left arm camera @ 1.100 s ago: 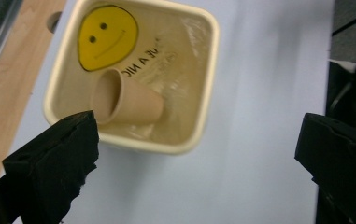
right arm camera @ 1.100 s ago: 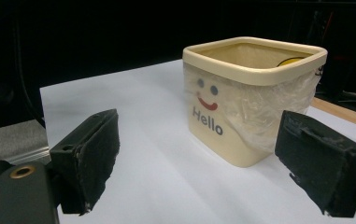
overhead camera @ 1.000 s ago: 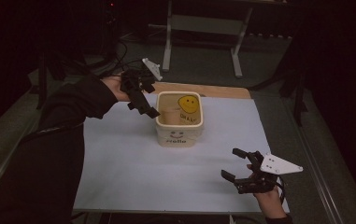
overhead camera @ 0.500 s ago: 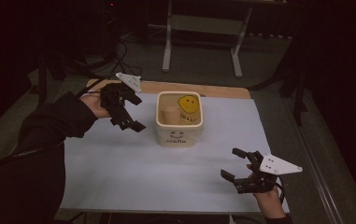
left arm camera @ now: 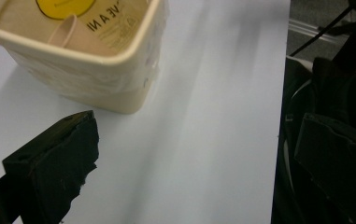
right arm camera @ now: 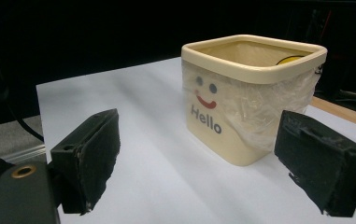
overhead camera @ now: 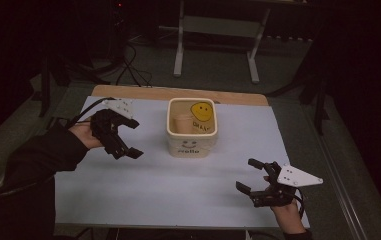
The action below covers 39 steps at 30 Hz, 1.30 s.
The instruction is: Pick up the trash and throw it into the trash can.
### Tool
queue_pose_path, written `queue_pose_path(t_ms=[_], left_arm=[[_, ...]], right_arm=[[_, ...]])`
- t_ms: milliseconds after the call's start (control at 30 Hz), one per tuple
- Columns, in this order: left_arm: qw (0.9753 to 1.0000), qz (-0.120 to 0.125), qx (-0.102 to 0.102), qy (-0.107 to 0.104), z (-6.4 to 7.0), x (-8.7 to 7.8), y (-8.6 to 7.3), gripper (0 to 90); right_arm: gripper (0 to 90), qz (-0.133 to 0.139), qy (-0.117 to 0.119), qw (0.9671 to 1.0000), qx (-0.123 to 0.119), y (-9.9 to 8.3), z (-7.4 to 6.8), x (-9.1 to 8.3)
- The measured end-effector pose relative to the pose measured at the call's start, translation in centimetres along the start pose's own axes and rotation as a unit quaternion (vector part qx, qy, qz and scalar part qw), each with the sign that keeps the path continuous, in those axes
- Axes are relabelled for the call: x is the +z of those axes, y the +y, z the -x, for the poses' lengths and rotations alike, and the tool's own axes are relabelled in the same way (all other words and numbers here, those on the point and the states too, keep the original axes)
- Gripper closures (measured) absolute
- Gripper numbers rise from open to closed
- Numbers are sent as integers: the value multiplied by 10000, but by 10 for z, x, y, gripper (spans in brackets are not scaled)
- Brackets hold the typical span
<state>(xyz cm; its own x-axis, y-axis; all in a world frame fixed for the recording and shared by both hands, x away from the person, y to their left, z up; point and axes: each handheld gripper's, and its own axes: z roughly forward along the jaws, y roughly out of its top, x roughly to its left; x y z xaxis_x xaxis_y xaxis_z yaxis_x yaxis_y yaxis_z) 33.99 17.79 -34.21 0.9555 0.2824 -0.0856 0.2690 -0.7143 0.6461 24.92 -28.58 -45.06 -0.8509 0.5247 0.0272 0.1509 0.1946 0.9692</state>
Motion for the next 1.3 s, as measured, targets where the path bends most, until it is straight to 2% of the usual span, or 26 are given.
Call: queue_pose_path(t_ms=[67,100,133,233,267,367,500,567,767,900,933,1067,1100,1200,1233,1267,1300], left_arm=[[10000,37,-30,32,6,4,-10,4],[10000,37,-30,32,6,4,-10,4],[9997,180,-139,19,9,7,-18,4],[9996,242,-138,19,13,10,-25,4],[9994,280,-201,-64,17,15,-32,4],[9992,301,-241,-93,21,20,-40,4],[9978,535,-358,-165,30,29,-57,4],[9976,543,-385,-193,31,31,-59,5],[9962,605,-573,-237,39,46,-81,5],[9958,637,-610,-235,44,54,-88,5],[9946,696,-692,-331,48,60,-94,5],[9938,727,-756,-377,54,71,-104,5],[9938,727,-756,-377,54,71,-104,5],[9906,924,-948,-352,56,80,-113,5],[9906,924,-948,-352,56,80,-113,5],[9896,998,-1012,-239,58,87,-117,5],[9896,998,-1012,-239,58,87,-117,5]], right_arm=[[139,-1,-10,10000,-4,0,0,0],[139,-1,-10,10000,-4,0,0,0],[139,-11,-17,10000,-17,0,0,0],[139,-14,-21,10000,-17,0,0,0],[139,-16,-28,10000,-27,0,-1,0],[139,-20,-24,10000,-39,0,-1,1],[139,-21,-33,10000,-36,0,-1,0],[139,-20,-40,10000,-42,0,-1,0],[139,-36,-41,10000,-54,0,-1,0],[139,-36,-39,10000,-61,0,-1,0],[139,-40,-47,10000,-51,0,-1,0],[139,-45,-44,10000,-56,0,-1,1],[139,-45,-44,10000,-56,0,-1,1],[139,-58,-47,10000,-59,0,-1,0],[139,-58,-47,10000,-59,0,-1,0],[139,-53,-48,10000,-65,0,-1,0],[139,-53,-48,10000,-65,0,-1,0]])
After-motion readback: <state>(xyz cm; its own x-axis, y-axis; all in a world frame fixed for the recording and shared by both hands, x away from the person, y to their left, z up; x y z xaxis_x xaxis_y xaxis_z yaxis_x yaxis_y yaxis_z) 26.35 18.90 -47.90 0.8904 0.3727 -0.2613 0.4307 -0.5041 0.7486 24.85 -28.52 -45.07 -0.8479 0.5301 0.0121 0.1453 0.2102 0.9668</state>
